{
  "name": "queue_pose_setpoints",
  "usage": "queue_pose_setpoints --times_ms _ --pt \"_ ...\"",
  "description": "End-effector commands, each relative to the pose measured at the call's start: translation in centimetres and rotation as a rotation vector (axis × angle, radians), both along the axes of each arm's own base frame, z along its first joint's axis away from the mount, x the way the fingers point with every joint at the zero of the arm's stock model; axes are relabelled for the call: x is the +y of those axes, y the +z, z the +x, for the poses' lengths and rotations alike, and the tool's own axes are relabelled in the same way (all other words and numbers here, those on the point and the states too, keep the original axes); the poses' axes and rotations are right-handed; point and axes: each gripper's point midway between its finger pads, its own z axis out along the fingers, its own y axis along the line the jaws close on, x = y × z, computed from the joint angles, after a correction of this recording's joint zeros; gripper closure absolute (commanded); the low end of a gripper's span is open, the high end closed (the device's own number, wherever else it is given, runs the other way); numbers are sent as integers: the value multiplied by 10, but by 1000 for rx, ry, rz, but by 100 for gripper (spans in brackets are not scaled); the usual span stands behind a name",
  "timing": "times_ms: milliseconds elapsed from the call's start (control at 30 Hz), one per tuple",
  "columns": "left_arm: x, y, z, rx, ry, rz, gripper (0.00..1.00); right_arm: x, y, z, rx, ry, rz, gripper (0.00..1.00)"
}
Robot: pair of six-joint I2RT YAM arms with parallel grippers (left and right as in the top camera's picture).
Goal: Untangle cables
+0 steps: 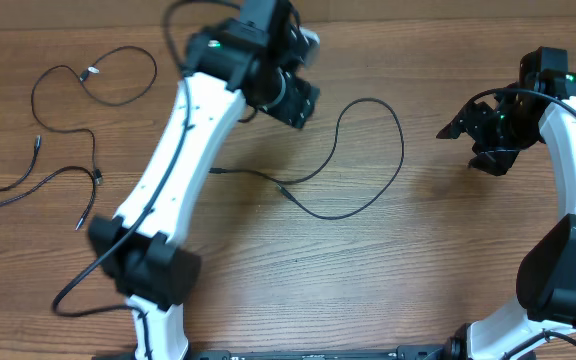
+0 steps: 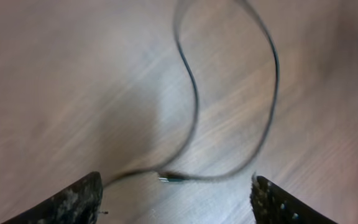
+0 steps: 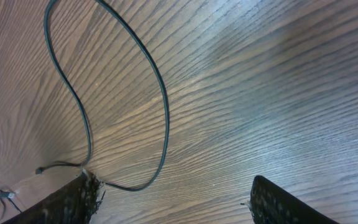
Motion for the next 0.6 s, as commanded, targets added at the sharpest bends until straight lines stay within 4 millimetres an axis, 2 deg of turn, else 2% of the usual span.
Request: queue_pose_setpoints --times_ms 0,100,200,300,567 --pt "-28 -39 -21 134 -203 -49 26 -1 9 5 -42 29 0 23" --pt "-43 -61 -34 234 -281 -106 27 -1 9 5 -45 38 -1 23" --pt "-49 -86 -42 322 -324 -131 30 -1 9 4 -38 41 0 23" --pt "-47 -119 -47 411 -336 -106 31 -1 9 3 -35 45 0 23" --pt "-44 -163 -42 457 -330 -58 32 -1 9 3 -37 45 0 23"
